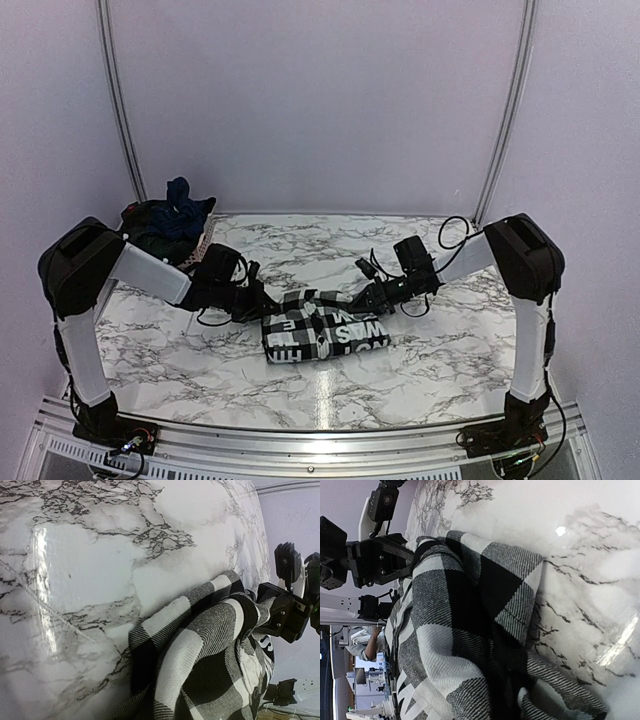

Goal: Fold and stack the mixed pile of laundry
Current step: Smooth out the square-folded shirt at the center of the board.

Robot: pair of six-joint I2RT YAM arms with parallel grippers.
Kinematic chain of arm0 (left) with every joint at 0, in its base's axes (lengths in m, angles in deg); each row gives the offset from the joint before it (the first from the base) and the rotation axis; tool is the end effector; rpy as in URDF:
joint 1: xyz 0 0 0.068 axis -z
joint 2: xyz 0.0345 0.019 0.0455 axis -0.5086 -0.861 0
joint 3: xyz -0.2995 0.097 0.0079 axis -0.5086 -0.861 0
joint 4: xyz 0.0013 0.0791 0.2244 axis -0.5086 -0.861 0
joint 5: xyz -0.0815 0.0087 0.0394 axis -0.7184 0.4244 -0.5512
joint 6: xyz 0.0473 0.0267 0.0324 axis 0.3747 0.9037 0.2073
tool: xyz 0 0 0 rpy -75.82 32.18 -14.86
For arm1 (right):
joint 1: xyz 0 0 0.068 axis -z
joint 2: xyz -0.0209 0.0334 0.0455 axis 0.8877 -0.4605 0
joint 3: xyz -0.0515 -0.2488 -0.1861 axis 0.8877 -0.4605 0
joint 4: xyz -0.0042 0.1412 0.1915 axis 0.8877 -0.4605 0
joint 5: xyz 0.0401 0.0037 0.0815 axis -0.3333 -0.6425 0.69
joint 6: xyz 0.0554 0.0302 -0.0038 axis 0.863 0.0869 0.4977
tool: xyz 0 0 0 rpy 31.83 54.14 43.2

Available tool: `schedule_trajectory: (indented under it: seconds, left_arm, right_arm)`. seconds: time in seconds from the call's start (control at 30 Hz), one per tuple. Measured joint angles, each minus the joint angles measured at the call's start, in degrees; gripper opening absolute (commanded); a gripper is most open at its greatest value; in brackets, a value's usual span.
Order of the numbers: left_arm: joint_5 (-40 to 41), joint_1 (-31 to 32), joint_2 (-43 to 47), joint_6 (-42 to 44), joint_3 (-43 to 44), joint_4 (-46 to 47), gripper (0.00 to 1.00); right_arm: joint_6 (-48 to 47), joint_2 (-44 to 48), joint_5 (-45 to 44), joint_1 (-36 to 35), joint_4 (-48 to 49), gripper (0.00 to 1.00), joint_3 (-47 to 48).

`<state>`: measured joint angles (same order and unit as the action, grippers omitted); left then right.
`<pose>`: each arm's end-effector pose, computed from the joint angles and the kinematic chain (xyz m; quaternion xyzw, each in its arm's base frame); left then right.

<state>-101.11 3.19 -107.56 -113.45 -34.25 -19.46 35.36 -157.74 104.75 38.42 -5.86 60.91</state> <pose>0.3066 -0.2302 0.1796 0.0018 0.8813 -0.4275 0.2014 0.3541 0.2040 0.1502 -0.1789 0.8290 0.5259 0.0645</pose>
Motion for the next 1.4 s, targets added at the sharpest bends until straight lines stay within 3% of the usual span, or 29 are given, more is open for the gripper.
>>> schedule_trajectory:
  seconds: [0.13, 0.3, 0.43, 0.63, 0.93, 1.13, 1.4]
  left_arm:
    - [-1.4, -0.2, -3.5, 0.2, 3.0, 1.1, 0.00]
    - [-3.2, 0.6, -6.8, 2.7, 10.0, -1.9, 0.00]
    - [-3.2, 2.0, -6.4, 6.0, 13.8, -6.4, 0.01]
    - [-3.5, 2.3, -1.0, 9.4, 13.6, -12.0, 0.02]
    - [-3.9, 1.0, 2.8, 9.0, 9.6, -11.9, 0.00]
    - [-4.1, -0.5, -2.6, 7.6, 7.9, -9.7, 0.00]
    - [-4.2, -0.6, -5.8, 9.0, 12.3, -10.8, 0.00]
  right_arm:
    - [-0.4, -0.3, -0.6, 0.0, -0.7, 0.00, 0.0]
    - [-1.0, 5.1, -1.0, 0.0, -1.2, 0.01, -6.8]
    - [-1.8, 11.7, -1.3, 0.0, -4.5, 0.01, -9.9]
    - [-3.0, 17.1, -0.5, 0.0, -7.3, 0.02, -6.9]
    - [-3.1, 14.9, -0.2, 0.0, -7.7, 0.02, -2.2]
    - [-3.4, 11.4, -0.2, 0.0, -9.0, 0.03, 0.7]
    - [-3.8, 8.9, 1.1, 1.5, -9.4, 0.05, 4.0]
